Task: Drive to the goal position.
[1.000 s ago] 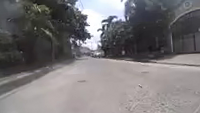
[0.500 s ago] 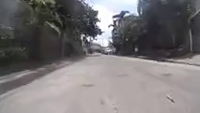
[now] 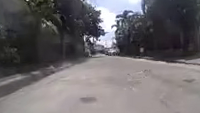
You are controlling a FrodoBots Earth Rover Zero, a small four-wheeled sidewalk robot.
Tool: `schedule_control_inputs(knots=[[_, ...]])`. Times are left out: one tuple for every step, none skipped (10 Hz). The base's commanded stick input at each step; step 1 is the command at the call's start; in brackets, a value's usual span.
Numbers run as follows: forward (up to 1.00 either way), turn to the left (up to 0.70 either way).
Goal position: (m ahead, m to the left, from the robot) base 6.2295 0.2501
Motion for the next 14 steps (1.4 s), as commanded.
schedule_control_inputs(knots=[[1.00, 0.00], [1.00, 0.00], [1.00, 0.00], [1.00, 0.00], [0.99, 0.00], [0.96, 0.00], [1.00, 0.00], [1.00, 0.00], [1.00, 0.00], [1.00, -0.03], [1.00, -0.06], [1.00, -0.32], [1.00, -0.26], [1.00, -0.07]])
